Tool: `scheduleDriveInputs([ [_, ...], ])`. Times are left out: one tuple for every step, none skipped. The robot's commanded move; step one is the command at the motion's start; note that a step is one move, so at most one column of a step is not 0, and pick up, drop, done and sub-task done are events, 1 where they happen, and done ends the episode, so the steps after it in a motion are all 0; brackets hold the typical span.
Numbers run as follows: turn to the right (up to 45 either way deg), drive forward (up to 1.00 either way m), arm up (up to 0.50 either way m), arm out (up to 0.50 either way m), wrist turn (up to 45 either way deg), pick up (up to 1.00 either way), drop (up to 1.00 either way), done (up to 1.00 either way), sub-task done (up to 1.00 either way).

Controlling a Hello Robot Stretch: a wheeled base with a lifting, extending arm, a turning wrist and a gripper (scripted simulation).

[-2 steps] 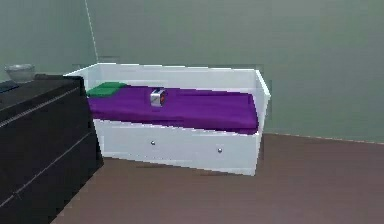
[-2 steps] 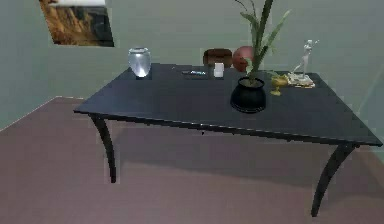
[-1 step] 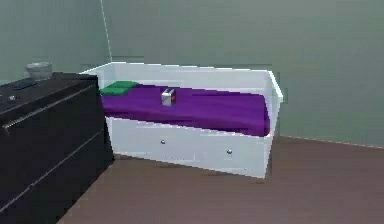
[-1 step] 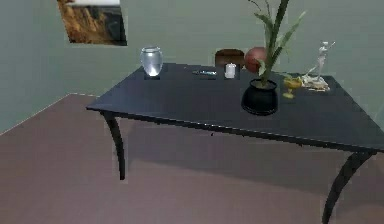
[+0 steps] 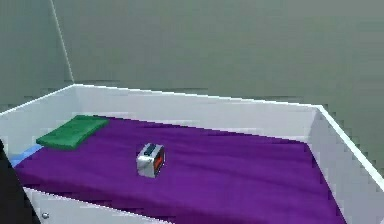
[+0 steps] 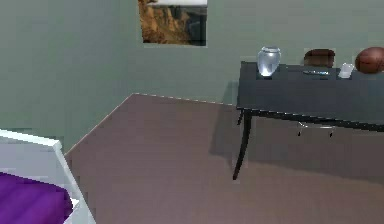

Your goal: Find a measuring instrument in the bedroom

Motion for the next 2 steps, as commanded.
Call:
scheduleDriveInputs([
  [-6.0,0.00,0.00,0.00,0.0,0.00,0.00,0.00,0.00],
  [0.0,0.05,0.00,0.00,0.0,0.00,0.00,0.00,0.00],
])
